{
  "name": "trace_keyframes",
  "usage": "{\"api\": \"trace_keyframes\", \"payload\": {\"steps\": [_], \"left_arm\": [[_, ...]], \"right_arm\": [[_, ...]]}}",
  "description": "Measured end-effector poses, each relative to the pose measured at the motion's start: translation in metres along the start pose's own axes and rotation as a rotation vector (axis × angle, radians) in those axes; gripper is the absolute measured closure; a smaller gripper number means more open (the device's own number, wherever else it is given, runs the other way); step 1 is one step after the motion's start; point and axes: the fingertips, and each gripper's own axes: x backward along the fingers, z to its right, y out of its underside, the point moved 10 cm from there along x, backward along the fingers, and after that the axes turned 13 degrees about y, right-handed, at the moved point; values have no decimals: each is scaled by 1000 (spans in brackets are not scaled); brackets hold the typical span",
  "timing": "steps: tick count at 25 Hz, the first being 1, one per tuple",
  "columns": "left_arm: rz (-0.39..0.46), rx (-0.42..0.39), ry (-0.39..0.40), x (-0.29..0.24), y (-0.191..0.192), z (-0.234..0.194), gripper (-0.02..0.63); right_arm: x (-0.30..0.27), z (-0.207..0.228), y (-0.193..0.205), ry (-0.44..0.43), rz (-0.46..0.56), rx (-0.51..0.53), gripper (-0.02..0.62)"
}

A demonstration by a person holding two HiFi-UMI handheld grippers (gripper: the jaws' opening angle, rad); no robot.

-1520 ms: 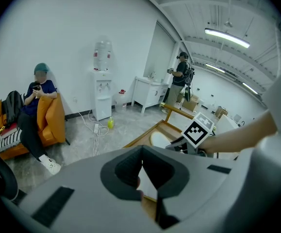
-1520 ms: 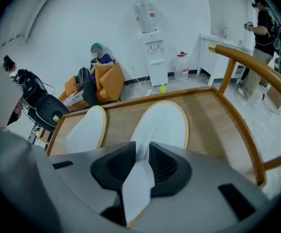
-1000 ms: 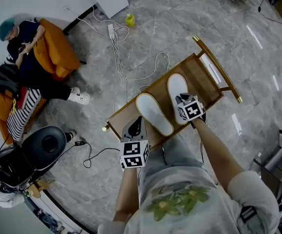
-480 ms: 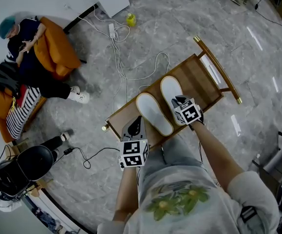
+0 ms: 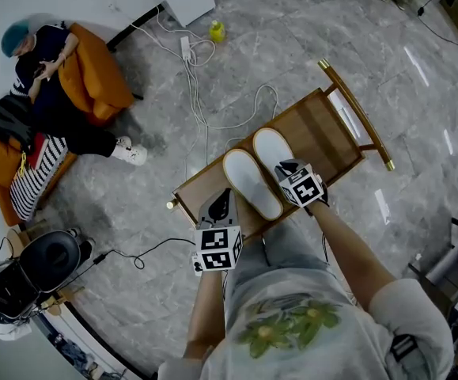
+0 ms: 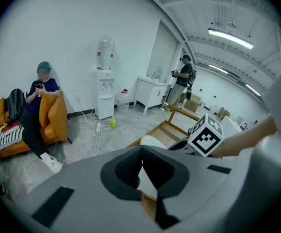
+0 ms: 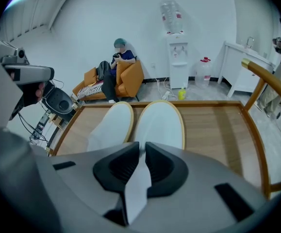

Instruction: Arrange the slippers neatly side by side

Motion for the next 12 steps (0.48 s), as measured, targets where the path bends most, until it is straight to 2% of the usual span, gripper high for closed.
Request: {"api": "trace_keyframes", "payload": {"steps": [12], "left_arm": [[0,7,-3,6,7,-2,591]], "right_arm": [[0,-5,1,3,-2,9,555]]}}
